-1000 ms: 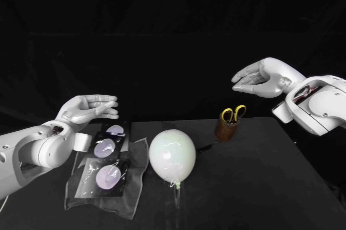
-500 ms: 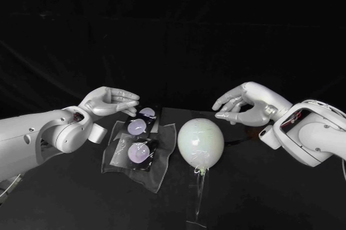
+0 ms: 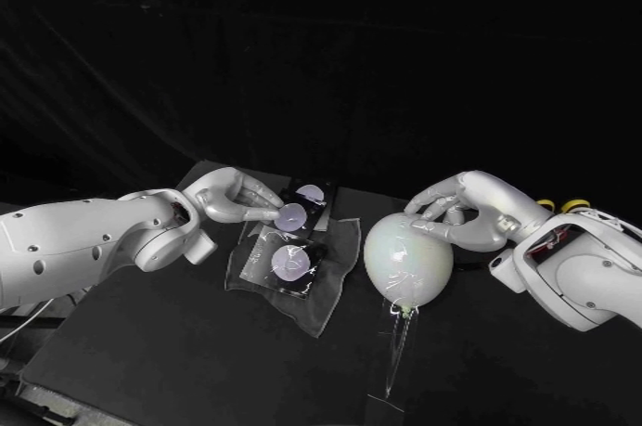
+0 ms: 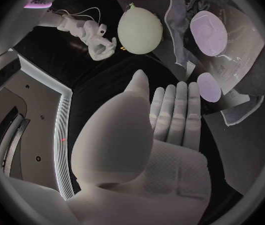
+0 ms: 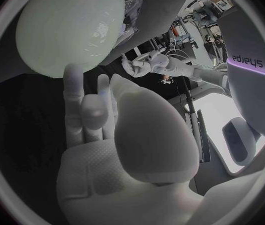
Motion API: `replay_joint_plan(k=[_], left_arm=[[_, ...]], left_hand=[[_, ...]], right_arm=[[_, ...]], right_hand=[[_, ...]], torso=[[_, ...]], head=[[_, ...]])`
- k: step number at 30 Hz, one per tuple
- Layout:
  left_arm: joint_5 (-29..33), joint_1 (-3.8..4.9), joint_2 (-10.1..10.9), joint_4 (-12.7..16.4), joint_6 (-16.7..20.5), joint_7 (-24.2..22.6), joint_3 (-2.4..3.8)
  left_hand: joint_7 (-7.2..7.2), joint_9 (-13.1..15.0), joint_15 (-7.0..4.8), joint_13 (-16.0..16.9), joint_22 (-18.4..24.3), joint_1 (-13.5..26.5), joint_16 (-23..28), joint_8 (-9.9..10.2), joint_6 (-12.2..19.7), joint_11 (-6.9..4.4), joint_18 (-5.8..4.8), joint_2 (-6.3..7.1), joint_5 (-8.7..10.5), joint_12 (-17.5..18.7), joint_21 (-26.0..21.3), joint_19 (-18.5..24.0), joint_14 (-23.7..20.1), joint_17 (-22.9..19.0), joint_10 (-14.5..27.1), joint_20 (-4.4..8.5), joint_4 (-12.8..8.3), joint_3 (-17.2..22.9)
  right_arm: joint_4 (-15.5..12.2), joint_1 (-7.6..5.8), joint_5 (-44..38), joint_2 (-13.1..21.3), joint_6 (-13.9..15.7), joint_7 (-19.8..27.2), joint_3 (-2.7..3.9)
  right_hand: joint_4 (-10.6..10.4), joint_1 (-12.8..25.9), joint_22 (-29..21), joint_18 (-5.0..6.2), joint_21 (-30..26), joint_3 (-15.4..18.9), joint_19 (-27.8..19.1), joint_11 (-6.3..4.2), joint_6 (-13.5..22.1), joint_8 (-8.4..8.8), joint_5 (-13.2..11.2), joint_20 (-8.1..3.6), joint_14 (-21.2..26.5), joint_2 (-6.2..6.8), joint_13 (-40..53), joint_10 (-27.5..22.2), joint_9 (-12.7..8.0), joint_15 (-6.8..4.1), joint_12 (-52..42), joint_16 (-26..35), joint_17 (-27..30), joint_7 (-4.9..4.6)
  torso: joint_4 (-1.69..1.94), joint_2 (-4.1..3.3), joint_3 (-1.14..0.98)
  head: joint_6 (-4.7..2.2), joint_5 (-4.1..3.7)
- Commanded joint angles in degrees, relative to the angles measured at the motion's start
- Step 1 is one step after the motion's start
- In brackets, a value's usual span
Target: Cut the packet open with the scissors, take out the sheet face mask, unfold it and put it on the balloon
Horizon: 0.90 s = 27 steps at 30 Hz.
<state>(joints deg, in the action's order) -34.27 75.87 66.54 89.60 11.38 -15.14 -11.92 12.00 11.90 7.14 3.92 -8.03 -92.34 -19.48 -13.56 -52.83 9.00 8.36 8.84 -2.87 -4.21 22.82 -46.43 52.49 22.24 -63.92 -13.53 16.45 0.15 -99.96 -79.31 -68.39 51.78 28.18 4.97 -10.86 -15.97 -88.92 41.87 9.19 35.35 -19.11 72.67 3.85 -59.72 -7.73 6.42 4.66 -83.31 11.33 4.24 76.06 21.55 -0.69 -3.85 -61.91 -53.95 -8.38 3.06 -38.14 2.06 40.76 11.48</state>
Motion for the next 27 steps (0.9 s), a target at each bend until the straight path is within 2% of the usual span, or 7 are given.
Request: replay_joint_plan(k=[1, 8, 10, 12, 15, 17, 27], left_arm=[[-11.49, -0.37, -0.26, 0.16, 2.39, 3.27, -0.06], [-26.59, -1.76, -1.66, -0.16, 1.98, 6.75, -0.23], [-30.76, -2.17, -2.21, -0.10, 1.96, 7.68, -0.29], [-34.25, -2.60, -2.64, -0.01, 2.26, 8.26, -0.32], [-39.53, -3.33, -3.18, 0.16, 3.42, 8.87, -0.38], [-42.19, -3.80, -3.35, 0.32, 4.35, 9.03, -0.40], [-49.93, -6.40, -3.99, 1.19, 7.79, 9.43, -0.50]], left_hand=[[-0.34, -0.06, 0.39, -0.16, 1.09, -0.12, 1.38, 0.02, 0.32, 0.14, -0.56, -0.37, 0.09, 0.29, -1.98, 2.05, -1.44, -0.82, 0.24, -1.14, 0.05, -1.21], [-0.95, -0.52, 2.76, -0.40, 3.60, -1.03, 6.29, 0.88, 2.24, 1.89, -1.61, 0.49, 0.05, 0.45, -6.66, 7.55, -7.53, -3.48, 4.83, -3.05, 0.28, -4.69], [-1.45, -0.86, 3.42, -0.49, 3.90, -0.16, 8.12, 1.68, 3.93, 0.74, -2.08, 2.86, -0.06, 0.91, -7.23, 8.04, -10.24, -4.41, 8.31, -3.20, 0.54, -7.15], [-2.21, -1.06, 3.10, -0.43, 4.30, 0.01, 9.94, 2.15, 5.11, -0.18, -2.83, 3.85, 0.02, 0.77, -8.30, 9.31, -13.48, -5.84, 10.73, -3.16, 0.63, -8.50], [-3.03, -1.47, 2.54, -0.39, 5.56, 0.64, 12.68, 3.18, 7.42, -1.54, -4.56, 5.82, -0.02, 0.80, -14.45, 22.84, -19.65, -8.57, 13.82, -3.20, 0.72, -10.19], [-3.81, -2.03, 2.06, -0.36, 5.68, 1.03, 13.36, 4.17, 10.05, -1.76, -4.94, 6.48, -0.07, 0.76, -15.85, 25.70, -20.89, -9.23, 14.82, -3.24, 0.78, -10.74], [-5.24, -3.49, -0.67, -1.15, 5.88, 3.13, 17.23, 6.54, 17.29, -4.43, -4.49, 8.67, -0.03, 1.55, -18.20, 30.52, -32.74, -13.79, 31.40, -2.84, 0.73, -12.87]], right_arm=[[0.09, 0.20, -3.17, -0.32, 2.30, -1.05, 0.03], [-0.06, 0.42, -4.76, -0.28, 2.95, -0.98, 0.05], [-0.18, 0.45, -5.27, -0.23, 3.14, -0.89, 0.05], [-0.33, 0.47, -5.67, -0.17, 3.33, -0.72, 0.06], [-0.68, 0.54, -7.28, -0.02, 3.83, -0.29, 0.07], [-0.93, 0.60, -8.11, 0.09, 4.13, -0.12, 0.08], [-1.83, 1.17, -10.23, 0.71, 4.59, -0.15, 0.09]], right_hand=[[0.05, 0.55, 3.80, -0.55, 4.12, -0.79, 1.10, 0.12, 0.72, 0.30, -0.45, 0.18, -1.01, 0.14, -0.19, -1.12, -0.11, 0.10, 0.20, -3.41, -3.06, -0.15], [0.18, 1.15, 9.54, -1.24, 10.24, -1.95, 2.23, 0.66, 1.52, 0.63, -0.72, 0.36, -1.78, 0.78, -0.32, -2.39, -0.26, 0.54, 0.30, -8.23, -7.41, -0.60], [0.26, 1.23, 10.39, -1.33, 11.07, -2.21, 2.22, 0.77, 1.75, 0.72, -1.02, 0.44, -1.80, 0.97, -0.33, -2.65, -0.30, 0.67, 0.30, -8.95, -7.97, -0.75], [0.26, 1.23, 10.39, -1.33, 11.07, -2.21, 2.22, 0.77, 1.75, 0.72, -1.02, 0.44, -1.80, 0.97, -0.33, -2.65, -0.30, 0.67, 0.30, -8.95, -7.97, -0.75], [0.55, 1.02, 11.49, -1.41, 12.13, -2.78, 2.17, 0.80, 1.74, 0.67, -1.12, 0.52, -1.74, 0.97, -0.30, -2.77, -0.27, 0.72, 0.25, -9.69, -8.42, -0.76], [0.74, 0.88, 11.89, -1.41, 12.48, -3.06, 2.09, 0.80, 1.59, 0.57, -1.31, 0.53, -1.68, 0.97, -0.29, -2.76, -0.23, 0.74, 0.23, -9.89, -8.46, -0.75], [0.78, 1.29, 12.13, -1.32, 12.41, -3.47, 1.36, 1.08, 2.08, 0.80, -1.59, 0.70, -1.23, 1.34, -0.36, -3.39, -0.32, 0.99, 0.34, -9.91, -7.87, -1.02]], torso=[[-0.09, -0.03, -0.14], [-0.08, -0.02, -0.21], [0.02, -0.01, -0.21], [0.01, -0.01, -0.23], [-0.09, -0.01, -0.18], [-0.06, 0.03, -0.15], [-0.02, 0.15, 0.04]], head=[[0.44, 1.10], [0.68, 1.71], [0.82, 1.69], [0.97, 1.73], [1.17, 1.70], [1.23, 1.64], [1.37, 0.96]])
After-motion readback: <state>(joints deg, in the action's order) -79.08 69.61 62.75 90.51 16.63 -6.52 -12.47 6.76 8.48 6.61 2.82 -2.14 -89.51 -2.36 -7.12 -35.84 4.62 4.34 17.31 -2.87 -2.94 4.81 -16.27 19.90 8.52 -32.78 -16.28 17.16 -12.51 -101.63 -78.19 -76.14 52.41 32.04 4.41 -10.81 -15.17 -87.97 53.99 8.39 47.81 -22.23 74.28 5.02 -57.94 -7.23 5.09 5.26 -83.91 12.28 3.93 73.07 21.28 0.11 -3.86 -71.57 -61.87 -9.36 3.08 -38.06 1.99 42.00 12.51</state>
